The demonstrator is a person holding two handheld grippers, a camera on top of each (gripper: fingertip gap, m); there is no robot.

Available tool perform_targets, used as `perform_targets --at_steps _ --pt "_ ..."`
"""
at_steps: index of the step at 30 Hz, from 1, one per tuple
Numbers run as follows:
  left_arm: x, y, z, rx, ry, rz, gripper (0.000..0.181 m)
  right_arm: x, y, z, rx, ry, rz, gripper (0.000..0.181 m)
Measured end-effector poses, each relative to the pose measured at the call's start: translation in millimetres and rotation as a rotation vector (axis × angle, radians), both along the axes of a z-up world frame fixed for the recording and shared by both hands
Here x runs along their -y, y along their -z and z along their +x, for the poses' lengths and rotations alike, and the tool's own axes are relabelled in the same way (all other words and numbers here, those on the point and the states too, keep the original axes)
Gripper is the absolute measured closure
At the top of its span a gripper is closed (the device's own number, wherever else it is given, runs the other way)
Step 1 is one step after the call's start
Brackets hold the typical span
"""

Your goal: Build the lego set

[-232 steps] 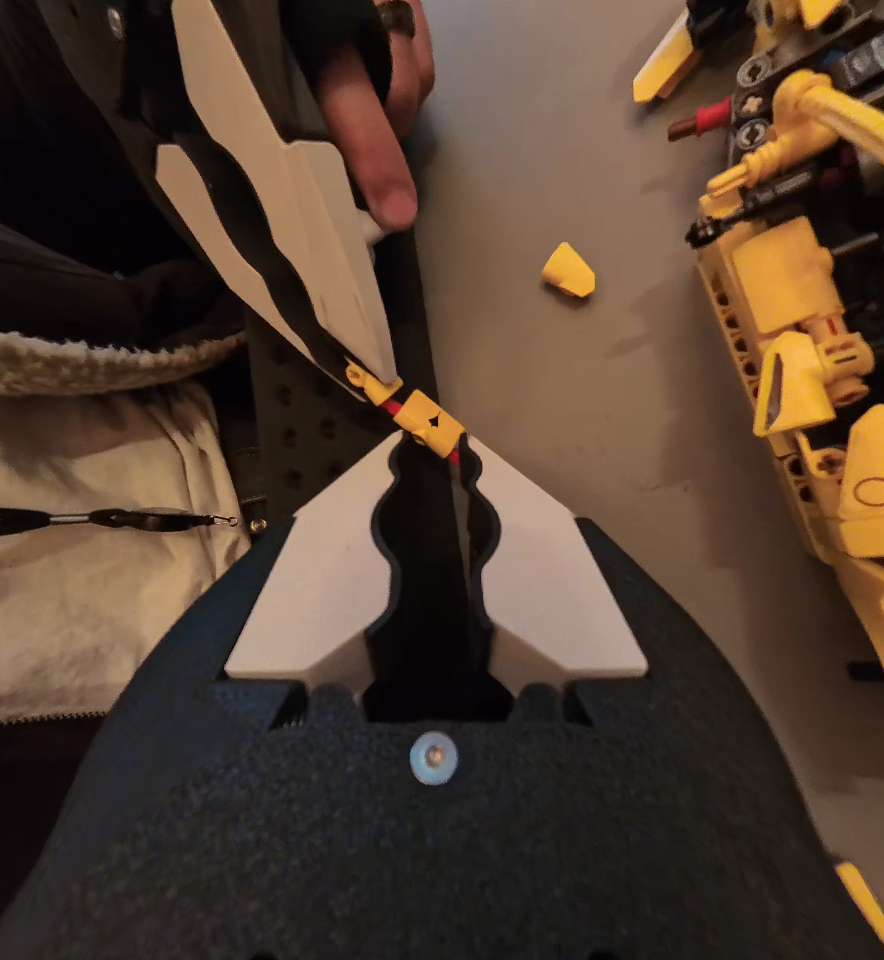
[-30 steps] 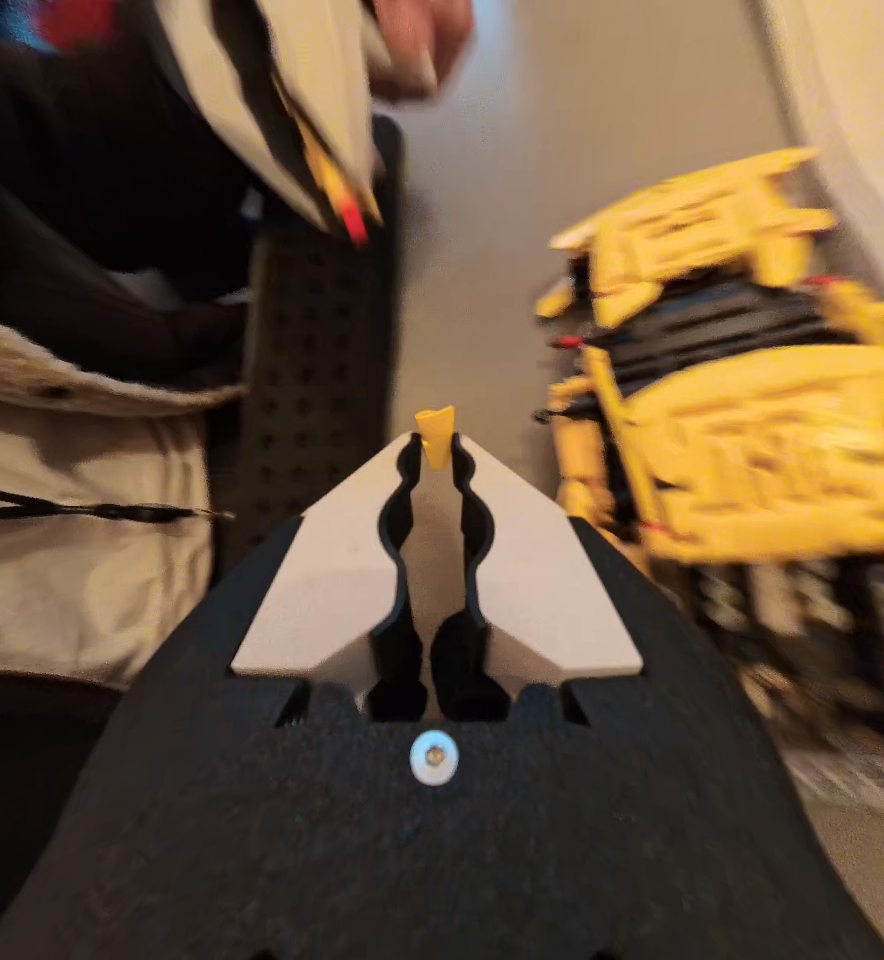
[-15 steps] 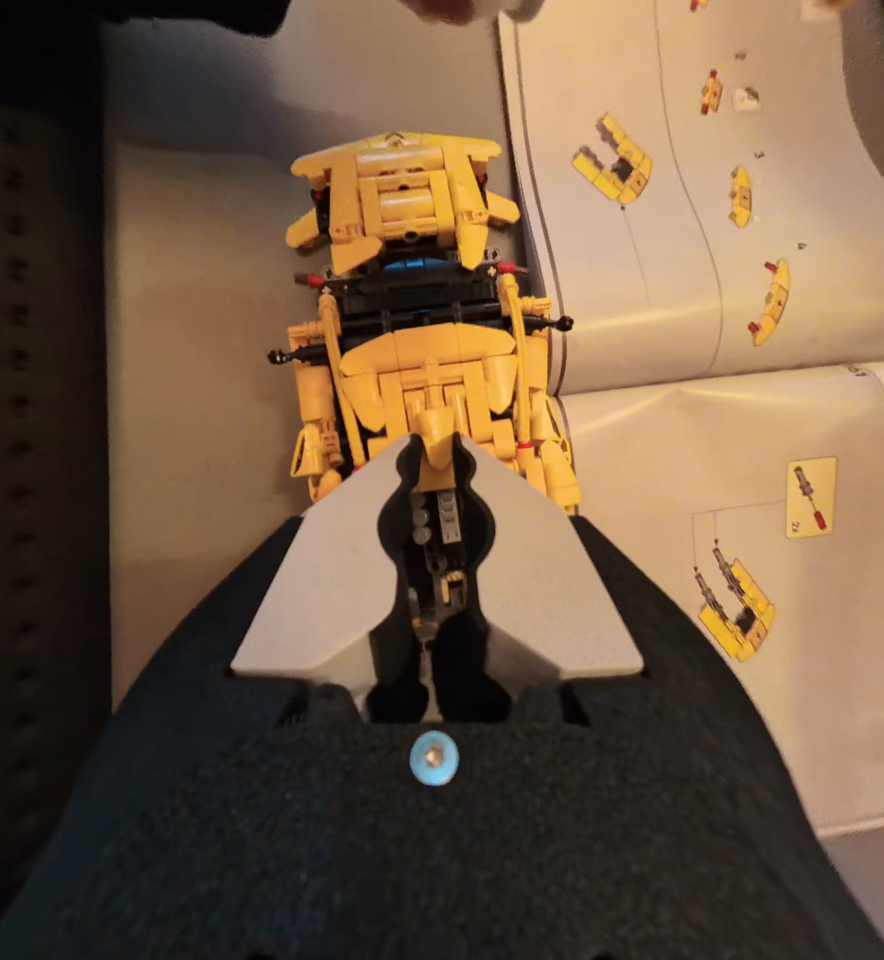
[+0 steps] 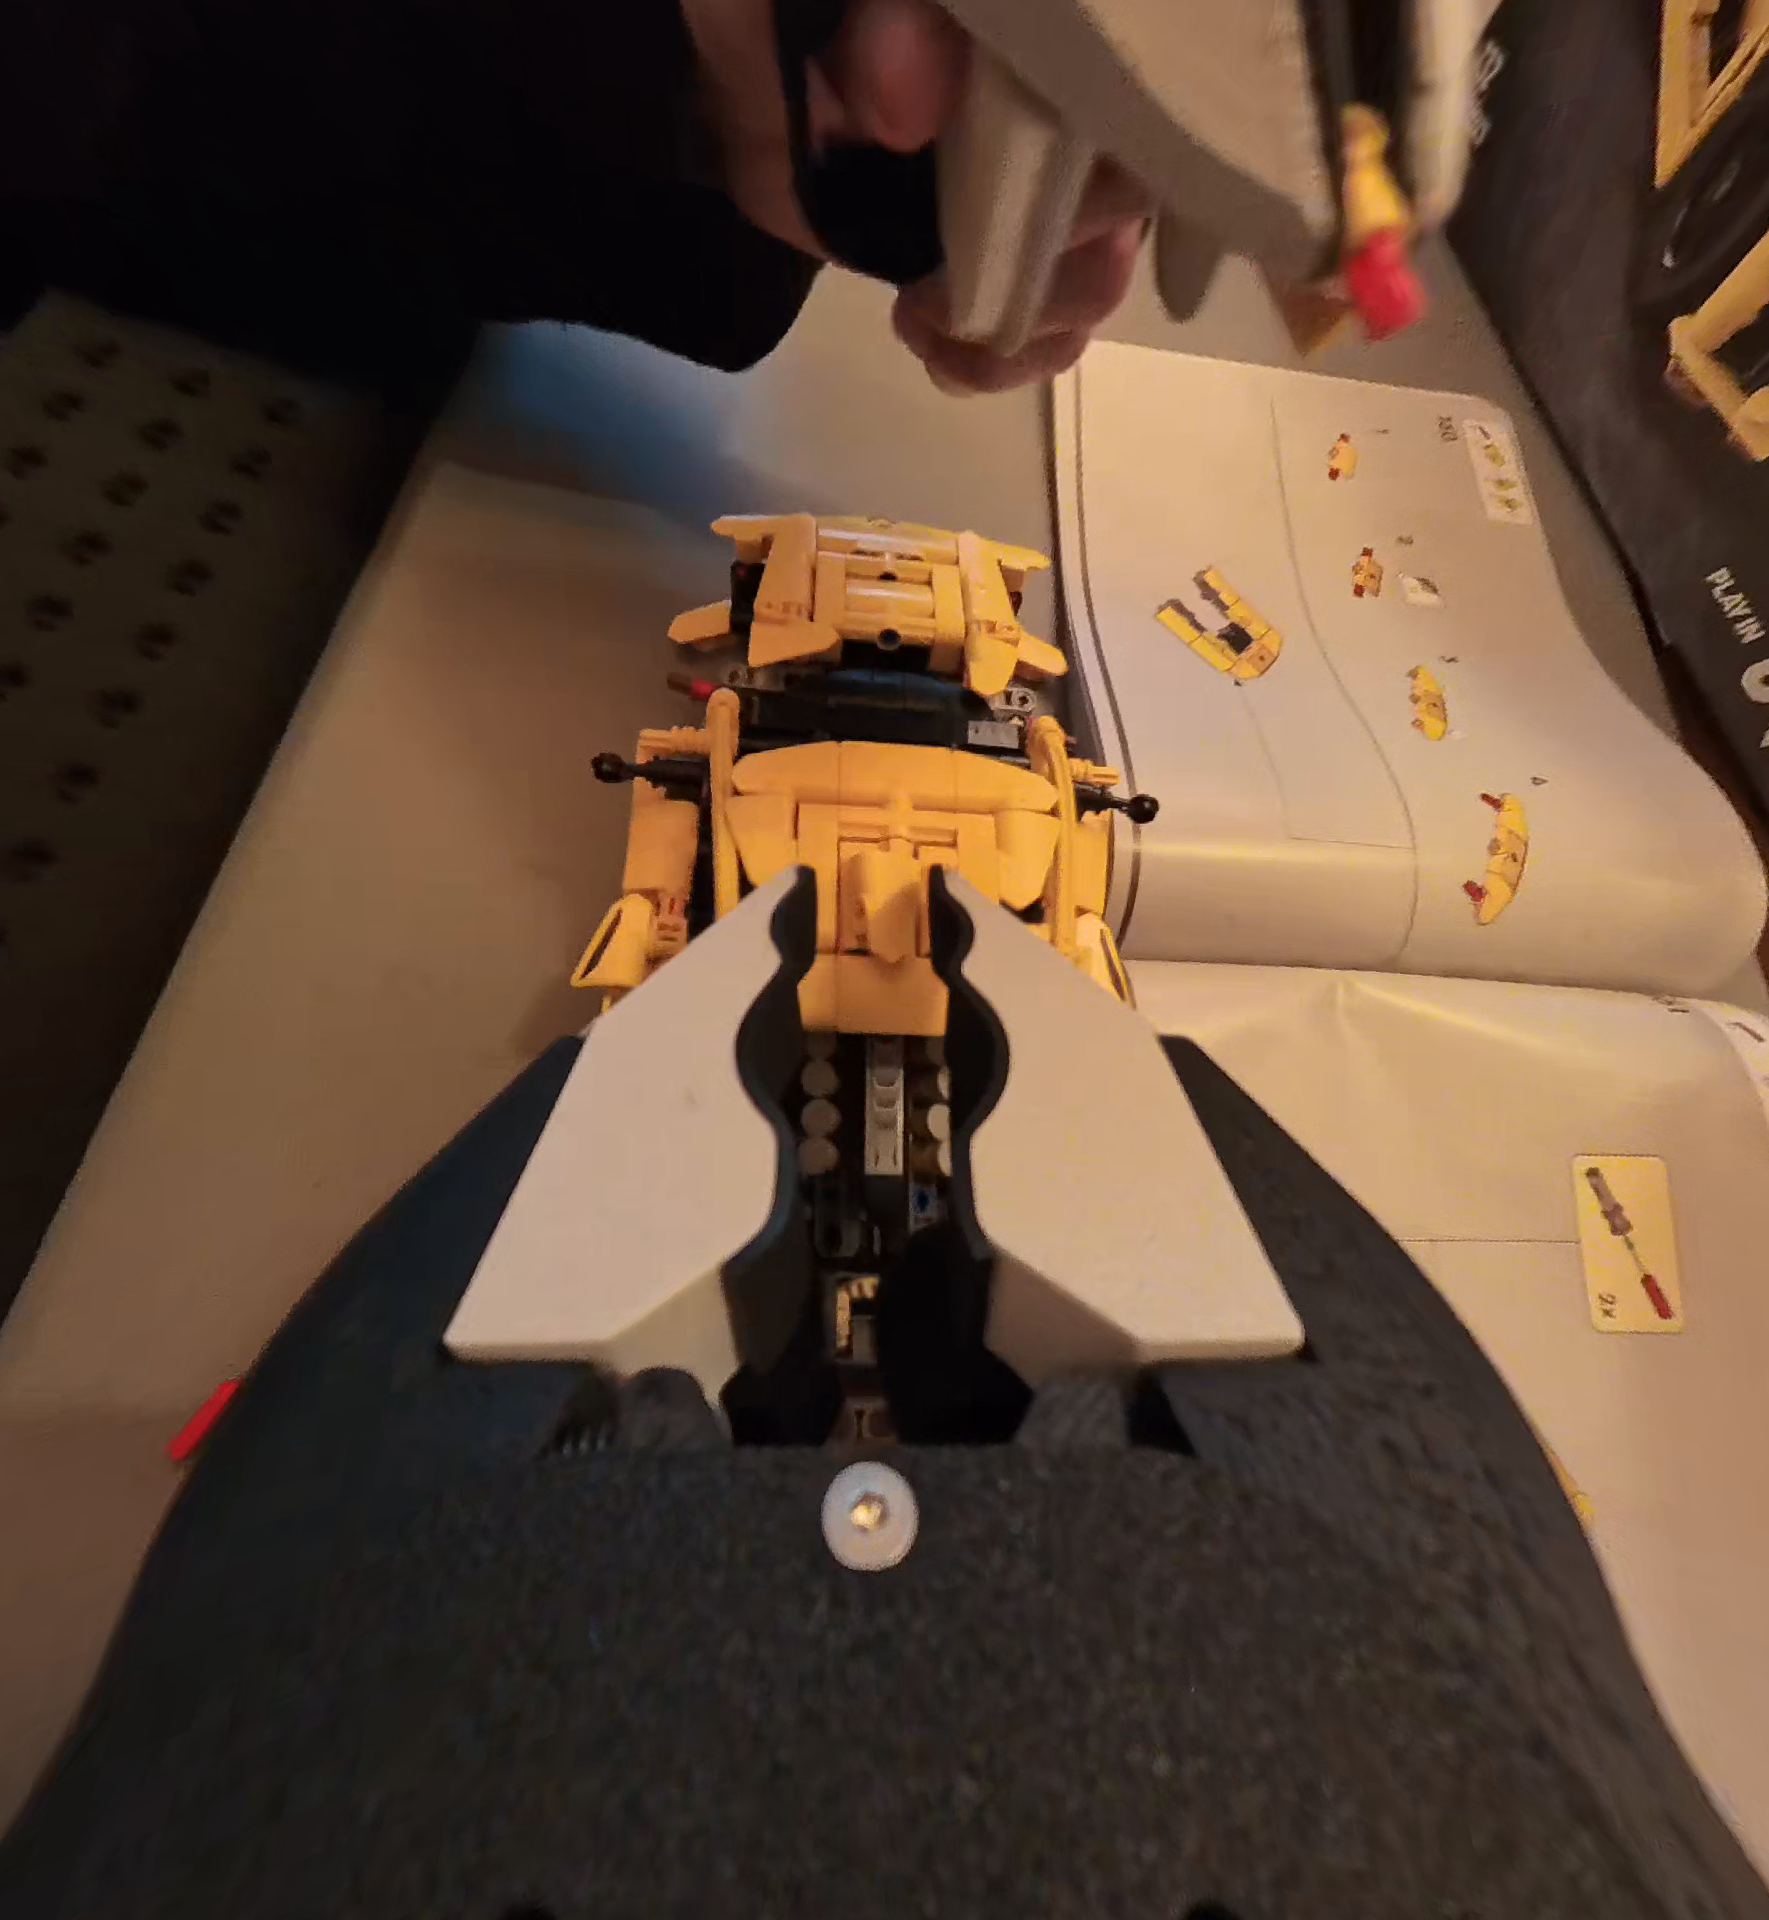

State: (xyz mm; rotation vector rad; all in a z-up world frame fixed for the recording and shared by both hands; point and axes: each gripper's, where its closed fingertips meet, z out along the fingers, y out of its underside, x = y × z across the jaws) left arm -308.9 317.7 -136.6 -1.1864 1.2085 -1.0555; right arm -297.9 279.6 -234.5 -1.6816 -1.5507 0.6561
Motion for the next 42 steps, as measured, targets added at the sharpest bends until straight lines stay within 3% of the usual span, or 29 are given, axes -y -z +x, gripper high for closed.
perform_targets --at_steps 7,9,13,20,33,42 --pt "36 15 1 -0.072 0.199 0.067 0.175 -2 1 0 -0.101 -0.002 -0.114 0.17" --pt "40 21 2 -0.096 0.217 0.091 0.175 -5 0 3 -0.097 0.05 -0.253 0.171" --pt "45 31 4 -0.147 0.232 0.139 0.174 8 -33 3 -0.23 -0.007 -0.41 0.173" --pt "64 34 8 -0.17 0.305 0.169 0.174 27 -54 -1 -0.256 -0.078 -0.469 0.174" --pt "75 44 10 -0.226 0.363 0.137 0.174 37 -42 -1 -0.175 -0.101 -0.486 0.174" --pt "65 55 12 -0.303 0.315 0.027 0.174 24 -30 0 -0.034 -0.013 -0.277 0.175"
